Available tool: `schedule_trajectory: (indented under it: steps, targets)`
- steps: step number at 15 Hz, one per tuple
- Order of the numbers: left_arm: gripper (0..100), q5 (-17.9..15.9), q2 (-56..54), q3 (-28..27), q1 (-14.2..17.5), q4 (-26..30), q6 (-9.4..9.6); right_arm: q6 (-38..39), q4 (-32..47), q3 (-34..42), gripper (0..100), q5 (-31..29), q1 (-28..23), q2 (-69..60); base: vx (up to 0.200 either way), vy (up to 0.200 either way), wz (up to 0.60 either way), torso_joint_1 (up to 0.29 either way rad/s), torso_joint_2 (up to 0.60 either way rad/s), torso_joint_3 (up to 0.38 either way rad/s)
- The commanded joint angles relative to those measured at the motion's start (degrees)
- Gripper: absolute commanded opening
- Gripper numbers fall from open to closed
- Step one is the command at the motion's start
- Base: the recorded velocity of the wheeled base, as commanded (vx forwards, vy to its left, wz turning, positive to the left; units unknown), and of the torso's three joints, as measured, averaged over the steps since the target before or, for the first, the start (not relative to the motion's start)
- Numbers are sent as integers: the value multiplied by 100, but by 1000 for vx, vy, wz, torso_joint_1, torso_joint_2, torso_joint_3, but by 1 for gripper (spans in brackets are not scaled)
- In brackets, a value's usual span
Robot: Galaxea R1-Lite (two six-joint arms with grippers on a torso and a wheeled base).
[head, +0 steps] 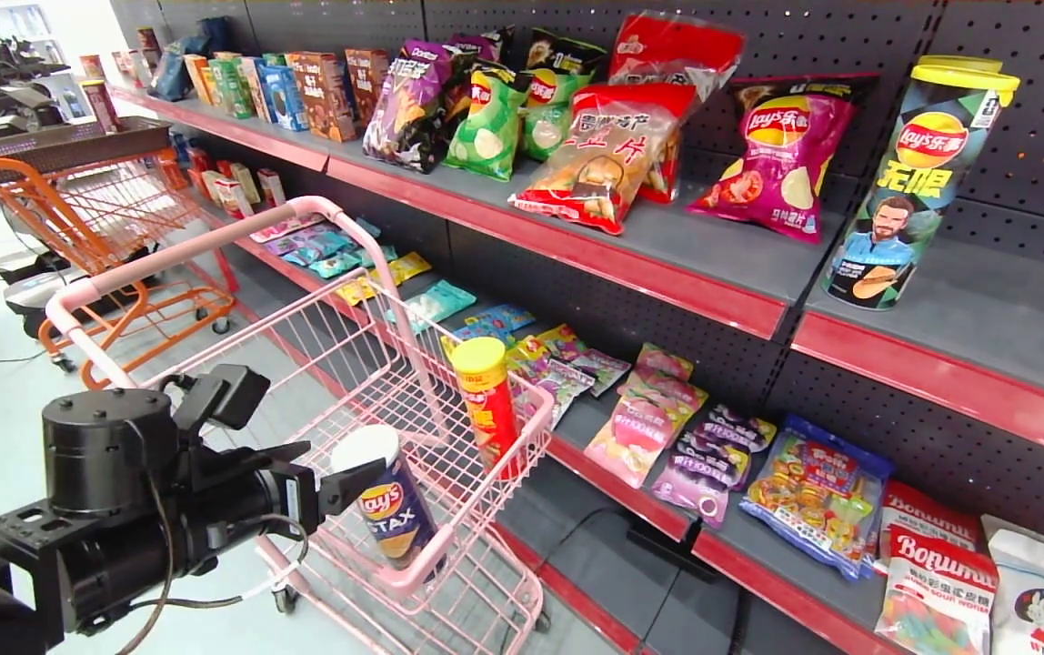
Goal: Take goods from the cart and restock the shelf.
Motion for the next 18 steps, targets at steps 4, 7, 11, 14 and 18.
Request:
schedule_trajectory:
  steps: [4, 7, 11, 14, 18]
  targets:
    - [100, 10, 793, 145, -56, -602, -1, -2, 0, 0, 100, 19, 6, 5, 0, 0, 0, 0, 0, 0]
    - [100, 10, 942, 119, -74, -708, -1, -2, 0, 0, 100, 19, 6, 5, 0, 0, 0, 0, 0, 0]
    - [100, 27, 1355, 145, -65, -1262, 8, -2, 0, 0, 100, 19, 6, 5, 0, 0, 0, 0, 0, 0]
    - [100, 27, 1716, 128, -65, -1675, 8, -2, 0, 0, 100, 19, 6, 5, 0, 0, 0, 0, 0, 0]
    - [100, 36, 2199, 137, -83, -2334, 25, -2, 0, 0, 100, 19, -2, 5, 0, 0, 0, 0, 0, 0]
